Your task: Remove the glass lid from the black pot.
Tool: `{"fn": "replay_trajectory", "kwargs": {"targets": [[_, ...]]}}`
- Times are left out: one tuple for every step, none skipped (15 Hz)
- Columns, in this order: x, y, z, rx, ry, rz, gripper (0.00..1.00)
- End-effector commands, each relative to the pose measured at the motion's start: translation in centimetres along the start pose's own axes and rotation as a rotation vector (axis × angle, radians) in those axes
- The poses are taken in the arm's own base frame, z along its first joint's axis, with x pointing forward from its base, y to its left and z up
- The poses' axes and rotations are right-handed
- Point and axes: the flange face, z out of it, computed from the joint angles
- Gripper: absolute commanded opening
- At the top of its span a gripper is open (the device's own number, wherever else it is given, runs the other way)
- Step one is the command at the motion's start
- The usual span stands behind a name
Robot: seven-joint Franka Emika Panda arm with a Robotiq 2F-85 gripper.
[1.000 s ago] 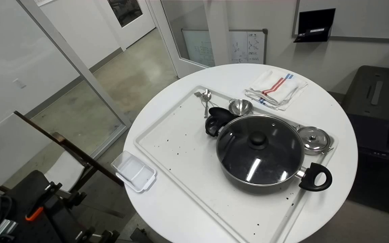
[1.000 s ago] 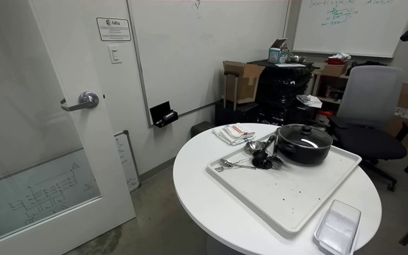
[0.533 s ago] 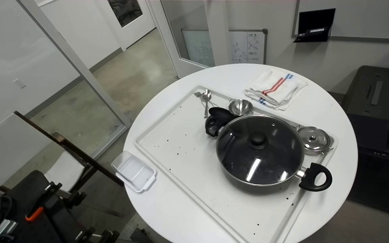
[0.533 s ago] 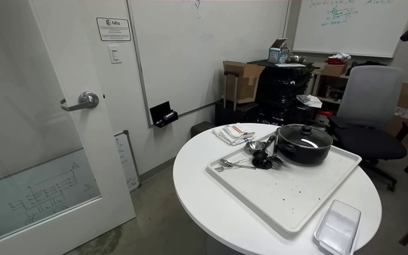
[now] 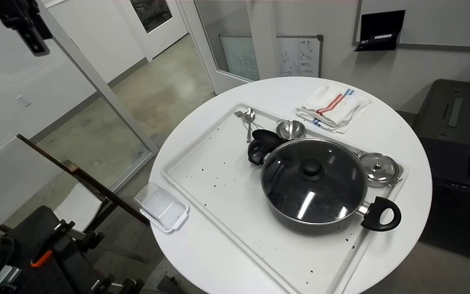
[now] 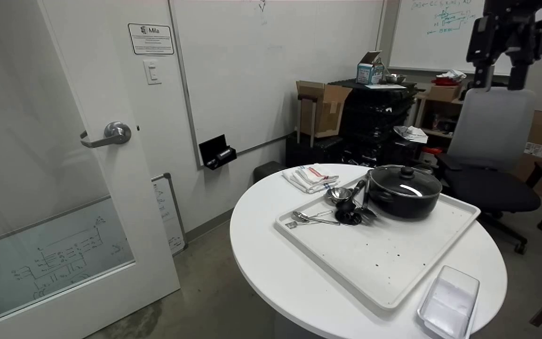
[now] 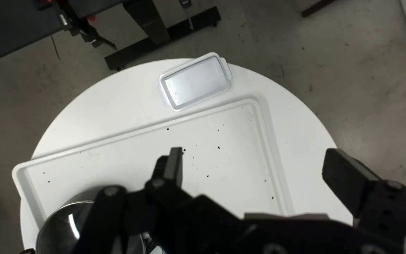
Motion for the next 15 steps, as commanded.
{"fn": "replay_trajectory", "kwargs": {"targets": [[5.3, 1.4, 1.3, 0.072, 0.017, 0.164, 1.00], [6.4, 1.9, 1.6, 0.085, 0.031, 0.203, 1.00], [7.9, 2.7, 2.3, 0.093, 0.036, 0.252, 1.00], [9.3, 3.4, 2.9, 0.100, 0.041, 0.294, 1.00], [10.7, 4.3, 3.6, 0.107, 0.048, 0.341, 1.00], [12.0, 5.0, 4.1, 0.110, 0.056, 0.387, 1.00], [13.3, 6.0, 4.8, 0.116, 0.066, 0.429, 1.00], [14.5, 6.8, 5.4, 0.119, 0.070, 0.464, 1.00], [15.7, 7.8, 6.0, 0.117, 0.079, 0.490, 1.00], [16.7, 8.7, 6.5, 0.114, 0.083, 0.508, 1.00], [17.7, 9.7, 7.1, 0.109, 0.085, 0.528, 1.00], [18.6, 10.5, 7.5, 0.104, 0.089, 0.541, 1.00], [19.3, 11.3, 8.0, 0.098, 0.087, 0.556, 1.00], [20.1, 12.3, 8.5, 0.091, 0.090, 0.577, 1.00], [20.7, 13.1, 9.0, 0.089, 0.085, 0.590, 1.00]]}}
